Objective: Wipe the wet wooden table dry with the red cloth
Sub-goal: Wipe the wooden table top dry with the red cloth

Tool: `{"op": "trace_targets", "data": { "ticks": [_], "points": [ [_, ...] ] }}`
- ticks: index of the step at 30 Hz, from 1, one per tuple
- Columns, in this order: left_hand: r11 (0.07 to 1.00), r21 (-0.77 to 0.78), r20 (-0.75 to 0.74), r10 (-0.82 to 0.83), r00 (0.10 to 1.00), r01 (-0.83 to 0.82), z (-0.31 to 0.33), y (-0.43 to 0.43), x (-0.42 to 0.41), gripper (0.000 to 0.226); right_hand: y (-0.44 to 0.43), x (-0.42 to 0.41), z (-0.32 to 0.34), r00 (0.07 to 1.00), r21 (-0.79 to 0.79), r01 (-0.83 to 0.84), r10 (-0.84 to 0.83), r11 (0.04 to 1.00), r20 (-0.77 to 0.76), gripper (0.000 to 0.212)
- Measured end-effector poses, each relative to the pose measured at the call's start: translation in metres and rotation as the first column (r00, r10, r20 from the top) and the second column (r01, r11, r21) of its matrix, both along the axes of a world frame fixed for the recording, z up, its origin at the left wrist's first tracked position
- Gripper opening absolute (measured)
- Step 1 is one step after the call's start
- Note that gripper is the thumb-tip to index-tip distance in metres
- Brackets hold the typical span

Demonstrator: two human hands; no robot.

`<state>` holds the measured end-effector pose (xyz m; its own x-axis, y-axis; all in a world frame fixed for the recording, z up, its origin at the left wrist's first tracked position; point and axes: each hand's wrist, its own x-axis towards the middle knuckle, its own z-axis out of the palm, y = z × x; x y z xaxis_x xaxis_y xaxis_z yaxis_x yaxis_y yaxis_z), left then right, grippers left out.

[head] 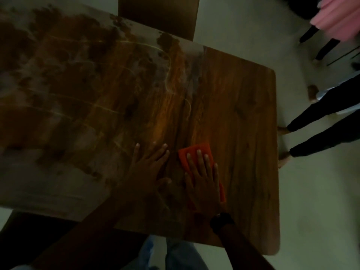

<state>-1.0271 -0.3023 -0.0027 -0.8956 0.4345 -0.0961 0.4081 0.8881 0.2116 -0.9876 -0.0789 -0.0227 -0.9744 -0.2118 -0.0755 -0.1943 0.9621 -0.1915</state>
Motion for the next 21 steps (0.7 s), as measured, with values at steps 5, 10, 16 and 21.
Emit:
{"op": "trace_targets", "data": {
  "ticks": [5,10,16,21],
  "points": [
    [0.998,-0.039,0.095,0.045,0.994,-0.041,0.007,0.005,0.0,0.092,0.007,-0.056,-0.001,0.997,0.008,0.071,-0.071,0.997,-0.027,0.058],
    [0.997,-0.049,0.138,0.074,0.988,-0.067,0.012,0.008,0.001,0.098,0.001,-0.095,0.007,0.984,0.025,0.161,-0.163,0.987,0.068,0.066],
    [0.99,-0.096,0.171,0.116,0.978,-0.101,0.019,0.016,0.003,0.085,-0.018,-0.022,0.005,0.987,-0.053,0.158,-0.16,0.986,-0.017,0.061],
    [0.987,-0.136,0.203,0.113,0.973,-0.086,0.029,0.019,0.002,0.08,-0.033,0.088,0.01,0.995,-0.074,0.097,-0.098,0.993,-0.008,0.056]
  ]
}}
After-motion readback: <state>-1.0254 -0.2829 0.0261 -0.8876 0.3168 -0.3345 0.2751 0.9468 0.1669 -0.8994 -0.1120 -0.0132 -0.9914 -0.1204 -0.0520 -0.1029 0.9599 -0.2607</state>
